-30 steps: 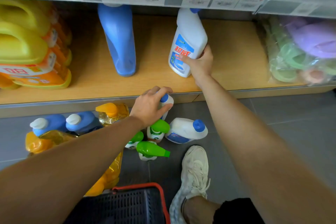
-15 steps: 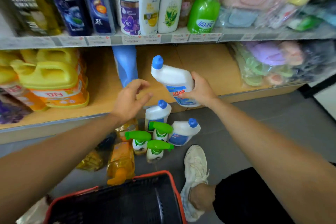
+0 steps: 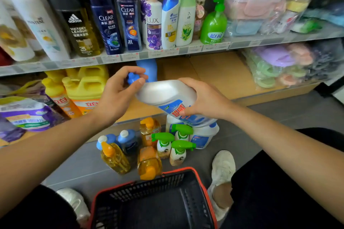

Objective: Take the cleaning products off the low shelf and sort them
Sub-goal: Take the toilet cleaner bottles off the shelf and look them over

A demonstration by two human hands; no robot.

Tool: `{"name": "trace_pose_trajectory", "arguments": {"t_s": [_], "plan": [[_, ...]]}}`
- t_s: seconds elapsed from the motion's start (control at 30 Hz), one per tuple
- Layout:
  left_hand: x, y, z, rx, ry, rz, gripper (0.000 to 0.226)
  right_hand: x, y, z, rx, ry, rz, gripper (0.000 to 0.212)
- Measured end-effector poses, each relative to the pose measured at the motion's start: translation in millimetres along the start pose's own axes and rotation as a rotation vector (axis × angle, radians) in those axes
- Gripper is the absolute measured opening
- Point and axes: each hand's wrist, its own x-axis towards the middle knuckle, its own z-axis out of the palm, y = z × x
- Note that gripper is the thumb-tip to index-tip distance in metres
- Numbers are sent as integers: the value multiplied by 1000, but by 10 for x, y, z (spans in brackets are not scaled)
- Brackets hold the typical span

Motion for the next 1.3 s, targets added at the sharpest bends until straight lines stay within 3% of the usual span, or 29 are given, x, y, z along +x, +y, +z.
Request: {"name": "trace_pose_trajectory", "arguments": {"t_s": [0.17,0.33,0.57,0.67,0.9,1.03,1.17,1.3], "plan": [[-4,89,-150,-187,144,-30,24,36,-138,167,350,-81,70,82],[2,138,-307,-335,-34,-110,24,122,-137,222,597,-271,137,77],[-97,90,-475,-647,-172,-321,49,221,-242,358,791,-466,192,72],[-169,65,-529,-552,-105,-293,49,231,-283,433,801,-470,201,72],[-431,27,-671,-56,-2,-121,43,249,-394,627,685,-368,189,73],[-486,-99,-744,65,-16,-88,35,237,-478,769,603,-285,176,75],[-464,-180,-783,159,-22,-56,43,270,-561,857,493,-189,126,78],[-360,-197,-825,340,-24,50,23,288,-558,860,421,-143,86,78]]}}
